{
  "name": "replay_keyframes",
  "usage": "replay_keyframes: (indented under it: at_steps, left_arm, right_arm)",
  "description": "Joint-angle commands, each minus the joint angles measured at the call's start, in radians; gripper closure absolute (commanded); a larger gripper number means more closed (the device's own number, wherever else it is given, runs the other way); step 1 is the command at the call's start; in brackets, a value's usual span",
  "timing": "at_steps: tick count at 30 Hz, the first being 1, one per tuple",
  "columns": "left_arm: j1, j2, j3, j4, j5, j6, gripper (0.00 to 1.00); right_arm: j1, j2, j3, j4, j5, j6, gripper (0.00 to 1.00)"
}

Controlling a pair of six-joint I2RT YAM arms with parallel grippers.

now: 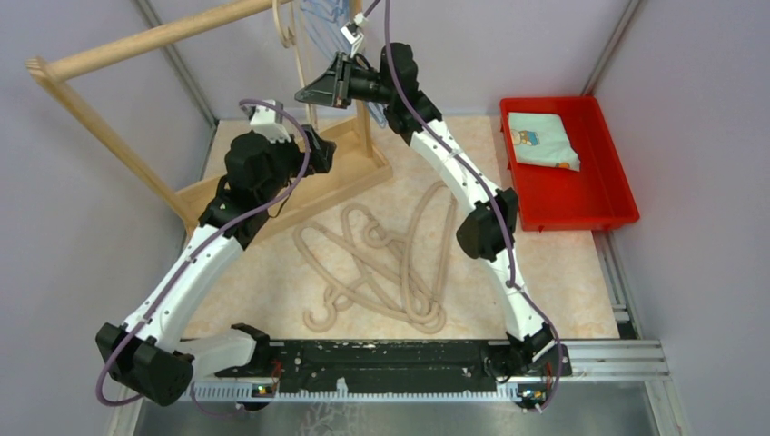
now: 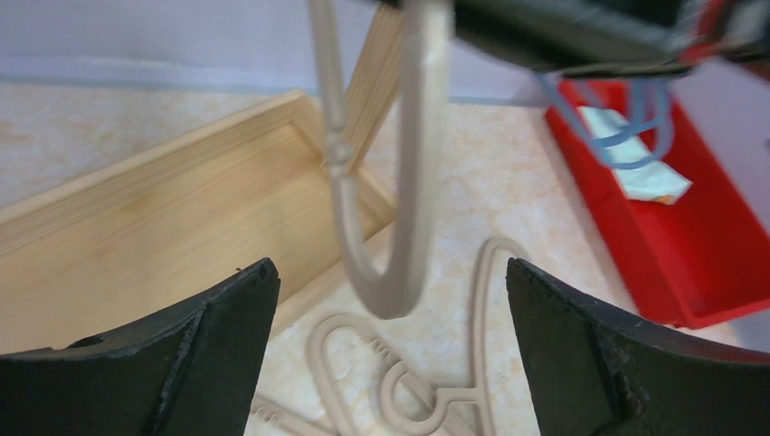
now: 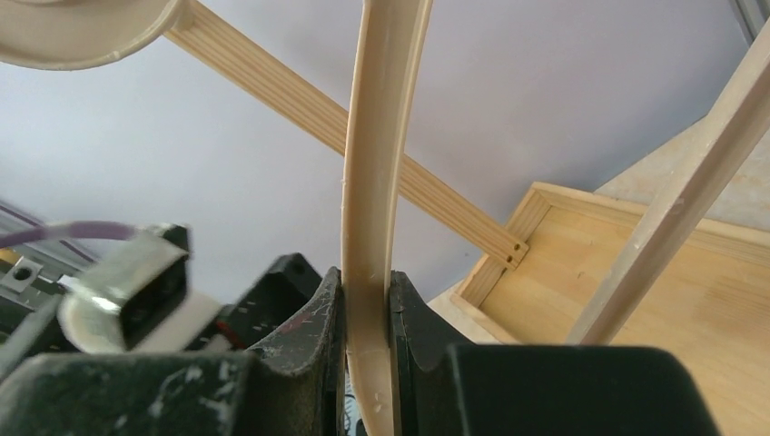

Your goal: Organize the hangers

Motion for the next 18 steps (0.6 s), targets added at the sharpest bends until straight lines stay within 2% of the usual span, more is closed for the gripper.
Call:
replay_keyframes:
  at_steps: [1, 8, 14, 18]
  left_arm:
    - [-0.005, 0.013, -0.073, 0.031, -0.177, 0.034, 0.0]
    - [-0.007, 0.073, -0.076, 0.099, -0.312, 0.004, 0.03]
    - [-0.021, 0.085, -0.056, 0.141, -0.399, 0.004, 0.09]
    - [-0.025, 0.071, -0.055, 0.151, -0.431, 0.016, 0.17]
  right_arm:
    - [0.023, -0.088, 0.003, 0.017, -0.009, 0.021, 1.0]
    - [0.049, -0.159, -0.084, -0.047, -0.024, -0.013, 1.0]
    - [0.05, -0.174, -0.089, -0.106, -0.035, -0.028, 1.0]
    - [0.051, -0.186, -0.09, -0.141, -0.029, -0.055, 1.0]
